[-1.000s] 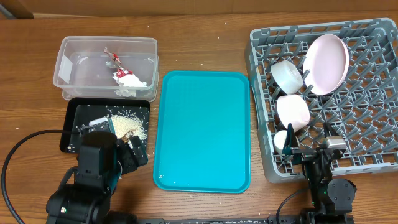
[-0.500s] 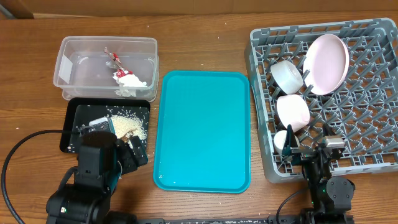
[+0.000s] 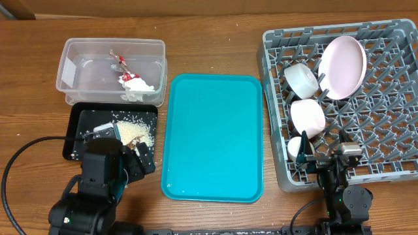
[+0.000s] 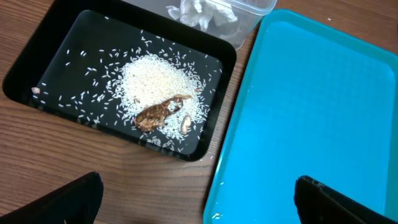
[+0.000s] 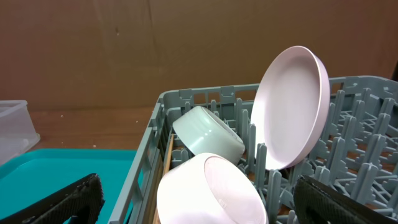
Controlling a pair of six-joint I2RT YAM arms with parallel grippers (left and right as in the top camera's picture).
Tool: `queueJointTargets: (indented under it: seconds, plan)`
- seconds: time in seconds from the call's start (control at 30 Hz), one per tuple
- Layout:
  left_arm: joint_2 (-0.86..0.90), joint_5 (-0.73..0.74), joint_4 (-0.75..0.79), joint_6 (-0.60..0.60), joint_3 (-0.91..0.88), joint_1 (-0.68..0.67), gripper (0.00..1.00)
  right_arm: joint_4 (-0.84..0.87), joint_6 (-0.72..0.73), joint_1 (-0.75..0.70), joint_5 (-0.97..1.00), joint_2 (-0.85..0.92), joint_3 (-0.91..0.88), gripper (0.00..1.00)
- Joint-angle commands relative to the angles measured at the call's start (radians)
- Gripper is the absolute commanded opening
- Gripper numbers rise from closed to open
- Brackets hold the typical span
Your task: Sort waste into correct bins and load items into the dishwasher
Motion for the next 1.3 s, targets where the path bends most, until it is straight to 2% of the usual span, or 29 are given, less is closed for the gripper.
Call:
queueJointTargets:
  seconds: [0.0,0.3,0.33,0.37,0.47,0.5,0.7,0.87,1.0,1.17,1.27]
  plan:
    - [-0.003,-0.021,0.003,-0.018,0.000,-0.006,1.00,0.005,-0.003,-0.003,0.008,-0.010,-0.010,1.00]
    - [-0.043,-0.022,0.003,-0.016,-0.018,-0.004,1.00,0.005,-0.003,-0.003,0.008,-0.010,-0.010,1.00]
    - [-0.066,-0.060,0.017,-0.005,-0.032,-0.003,1.00,0.005,-0.004,-0.003,0.008,-0.010,-0.010,1.00]
    - [-0.098,-0.114,0.058,-0.012,-0.056,0.000,1.00,0.005,-0.004,-0.003,0.008,-0.010,-0.010,1.00]
    - [-0.209,-0.117,0.262,-0.013,-0.166,0.036,1.00,0.005,-0.004,-0.003,0.008,-0.010,-0.011,1.00]
    - [-0.263,-0.090,0.367,-0.002,-0.232,0.060,1.00,0.005,-0.004,-0.003,0.008,-0.010,-0.011,1.00]
    - [-0.468,0.087,0.708,0.094,-0.477,0.131,1.00,0.005,-0.004,-0.003,0.008,-0.010,-0.011,1.00]
    - [-0.608,0.187,0.997,0.245,-0.673,0.140,1.00,0.005,-0.004,-0.003,0.008,-0.010,-0.010,1.00]
    - [-0.704,0.186,1.101,0.245,-0.821,0.140,1.00,0.005,-0.003,-0.003,0.008,-0.010,-0.011,1.00]
    - [-0.710,0.186,1.189,0.240,-0.906,0.140,1.00,0.005,-0.004,-0.003,0.008,-0.010,-0.010,1.00]
    - [-0.711,0.172,1.150,0.241,-0.906,0.140,1.00,0.005,-0.004,-0.003,0.008,-0.010,-0.010,1.00]
